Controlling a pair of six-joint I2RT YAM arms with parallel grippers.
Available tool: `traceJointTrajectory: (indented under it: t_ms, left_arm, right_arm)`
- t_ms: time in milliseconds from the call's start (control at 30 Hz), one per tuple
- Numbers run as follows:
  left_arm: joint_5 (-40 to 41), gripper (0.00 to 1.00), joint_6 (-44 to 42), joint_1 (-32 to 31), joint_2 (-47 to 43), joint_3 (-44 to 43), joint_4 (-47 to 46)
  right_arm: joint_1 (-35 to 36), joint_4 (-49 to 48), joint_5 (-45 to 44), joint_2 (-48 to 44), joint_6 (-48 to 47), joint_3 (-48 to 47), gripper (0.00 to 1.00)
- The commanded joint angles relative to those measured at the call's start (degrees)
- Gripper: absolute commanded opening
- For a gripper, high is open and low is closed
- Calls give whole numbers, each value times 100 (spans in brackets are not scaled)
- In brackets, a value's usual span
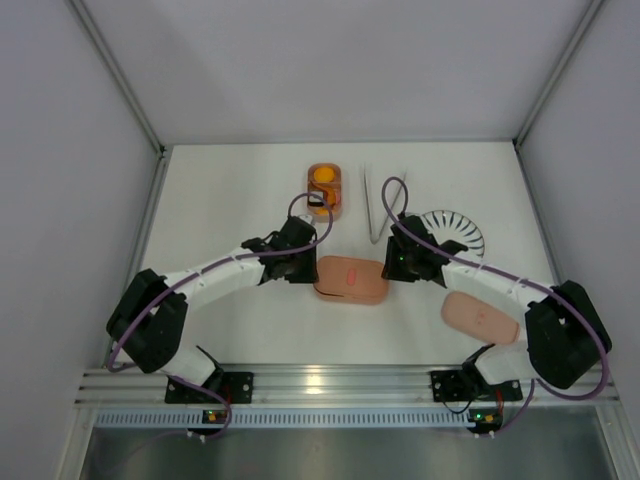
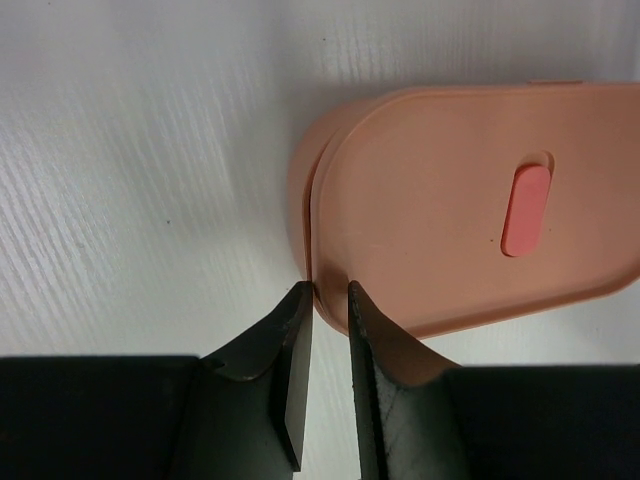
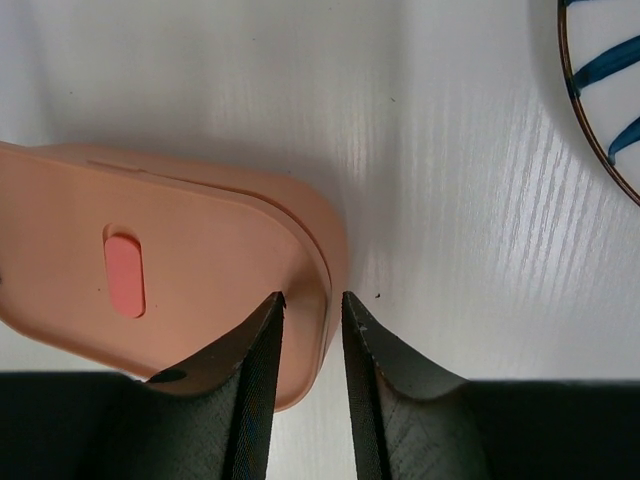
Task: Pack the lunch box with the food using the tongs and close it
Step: Close the box lid on the packing box.
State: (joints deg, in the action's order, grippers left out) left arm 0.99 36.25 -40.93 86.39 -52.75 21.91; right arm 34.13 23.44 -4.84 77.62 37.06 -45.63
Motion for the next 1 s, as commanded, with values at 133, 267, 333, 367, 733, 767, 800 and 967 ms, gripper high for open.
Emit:
traceJointTrajectory:
  t_ms: [133,267,333,367,733,767,800,967]
  left_arm:
    - [-389,25,-285,-21,88,-429,366]
    - [-495,25,-338,-21,185,-464,428]
    - [-548,25,-347,-21,212,-464,454]
    - [-556,25,-364,-21,238,-473,472]
    - [-565,25,-496,-21,423,-578,727]
    - [-565,25,-496,-21,440,-570,727]
    - [-565,25,-496,-21,440,-570,736]
    - [-556,25,-540,-21,484,-622,823]
  right_arm:
    - [112,-51,-96,86,-111,-16,29]
    - [120,38,-184,7,-111,-25,29]
    - [120,117,-210,-63,-129,-78,30]
    - [120,160,-236,-81,-129,-95,30]
    - [120,284,-272,-151,-155,-219,32]
    - [112,284,-272,-142,-164,-210,33]
    - [111,292,-263,-125,-173,-219,33]
    - [120,249,-237,-37,-190,-184,33]
